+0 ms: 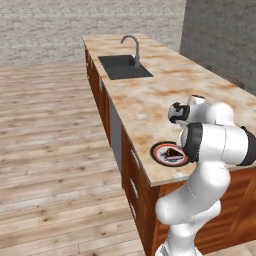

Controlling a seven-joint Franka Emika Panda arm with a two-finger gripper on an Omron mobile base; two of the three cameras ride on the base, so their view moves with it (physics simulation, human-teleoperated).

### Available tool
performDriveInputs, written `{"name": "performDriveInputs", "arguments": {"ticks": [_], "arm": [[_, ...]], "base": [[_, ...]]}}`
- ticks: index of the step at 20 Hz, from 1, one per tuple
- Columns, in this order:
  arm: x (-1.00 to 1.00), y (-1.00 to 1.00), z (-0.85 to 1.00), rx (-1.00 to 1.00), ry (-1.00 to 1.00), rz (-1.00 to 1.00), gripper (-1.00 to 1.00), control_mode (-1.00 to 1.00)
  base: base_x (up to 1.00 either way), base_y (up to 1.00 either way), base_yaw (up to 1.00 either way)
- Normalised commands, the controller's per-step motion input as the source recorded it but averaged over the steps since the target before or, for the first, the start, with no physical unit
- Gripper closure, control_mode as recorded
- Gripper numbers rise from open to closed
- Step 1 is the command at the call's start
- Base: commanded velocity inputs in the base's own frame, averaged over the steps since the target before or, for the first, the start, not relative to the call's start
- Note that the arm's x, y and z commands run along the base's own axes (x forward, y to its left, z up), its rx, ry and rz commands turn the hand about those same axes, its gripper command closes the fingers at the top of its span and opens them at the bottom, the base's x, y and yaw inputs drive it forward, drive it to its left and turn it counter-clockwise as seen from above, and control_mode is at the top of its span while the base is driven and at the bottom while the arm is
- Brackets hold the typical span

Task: Take the baked cake out of the oven and place it on the plate for cooling. Then close the oven door.

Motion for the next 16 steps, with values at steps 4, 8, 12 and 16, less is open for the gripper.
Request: {"name": "performDriveInputs", "arguments": {"ticks": [4,8,12,16], "arm": [[-0.58,0.00,0.47,0.00,0.02,-0.18,-1.00,-1.00],[-0.44,0.14,0.57,-0.02,0.01,-0.28,-1.00,-1.00],[-0.35,0.30,0.71,-0.05,0.00,-0.32,-1.00,-1.00],[-0.26,0.25,0.66,-0.04,0.02,-0.31,-1.00,-1.00]], "base": [[0.00,0.00,0.00],[0.00,0.00,0.00],[0.00,0.00,0.00],[0.00,0.00,0.00]]}}
